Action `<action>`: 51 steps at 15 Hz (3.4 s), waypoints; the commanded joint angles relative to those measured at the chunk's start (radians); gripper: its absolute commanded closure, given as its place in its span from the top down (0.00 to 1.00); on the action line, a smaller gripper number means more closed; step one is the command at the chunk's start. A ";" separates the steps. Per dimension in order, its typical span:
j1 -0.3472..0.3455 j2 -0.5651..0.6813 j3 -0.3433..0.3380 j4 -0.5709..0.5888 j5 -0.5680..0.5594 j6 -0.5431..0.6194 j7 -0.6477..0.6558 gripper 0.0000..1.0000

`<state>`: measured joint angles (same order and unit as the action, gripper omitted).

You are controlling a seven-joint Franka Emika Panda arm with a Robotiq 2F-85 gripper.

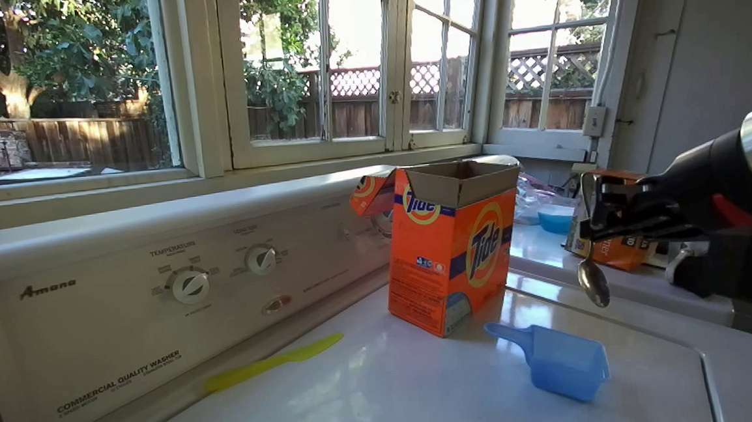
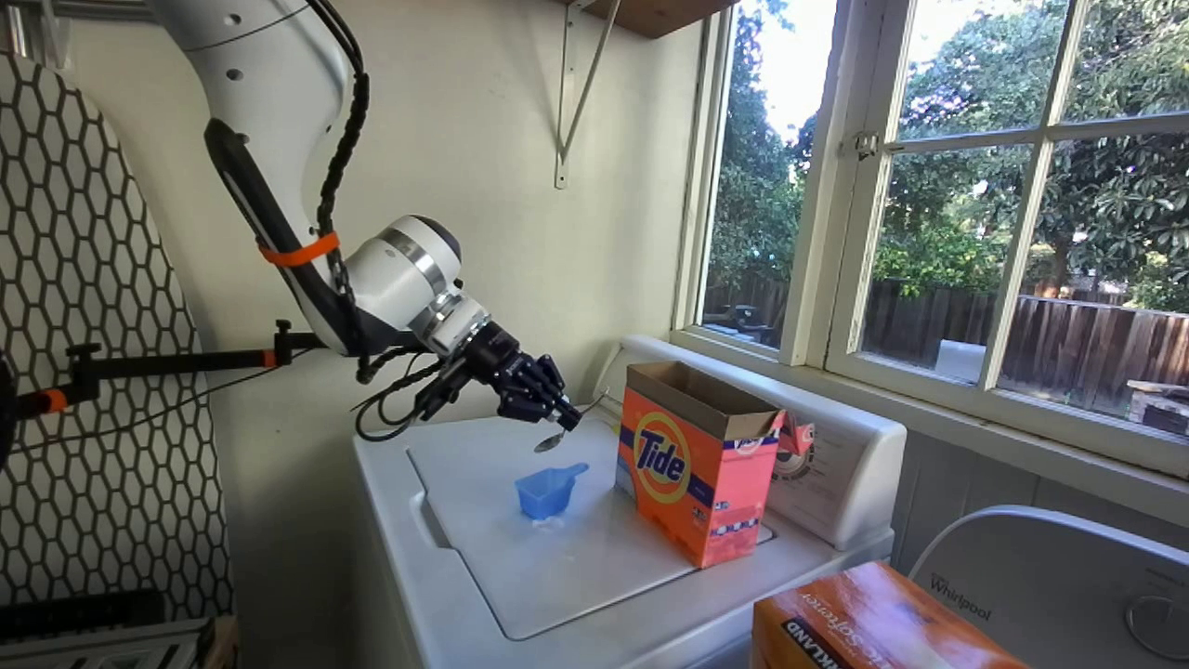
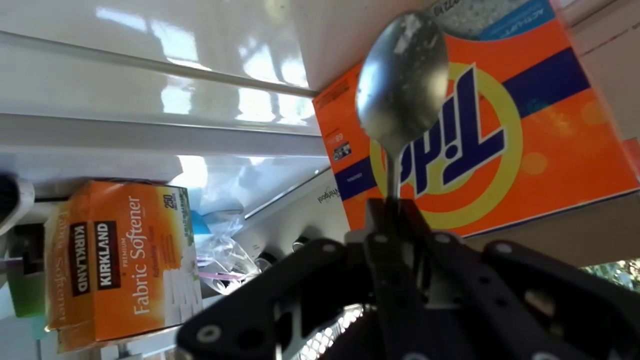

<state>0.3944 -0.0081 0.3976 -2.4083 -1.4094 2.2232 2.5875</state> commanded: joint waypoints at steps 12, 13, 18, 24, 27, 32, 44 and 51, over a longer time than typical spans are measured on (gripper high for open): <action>-0.112 -0.072 -0.131 -0.151 0.449 0.422 -0.318 0.02; -0.120 -0.073 -0.137 -0.165 0.463 0.449 -0.333 0.02; -0.142 -0.058 -0.186 -0.220 0.456 0.552 -0.332 0.02; -0.174 -0.025 -0.234 -0.245 0.423 0.632 -0.306 0.02; -0.181 0.004 -0.245 -0.238 0.412 0.645 -0.296 0.02; -0.183 0.044 -0.252 -0.226 0.401 0.663 -0.279 0.02; -0.177 0.129 -0.265 -0.180 0.384 0.716 -0.228 0.02; -0.175 0.152 -0.269 -0.163 0.378 0.726 -0.218 0.02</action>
<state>0.2160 0.1194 0.1380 -2.5846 -0.9965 2.9197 2.3272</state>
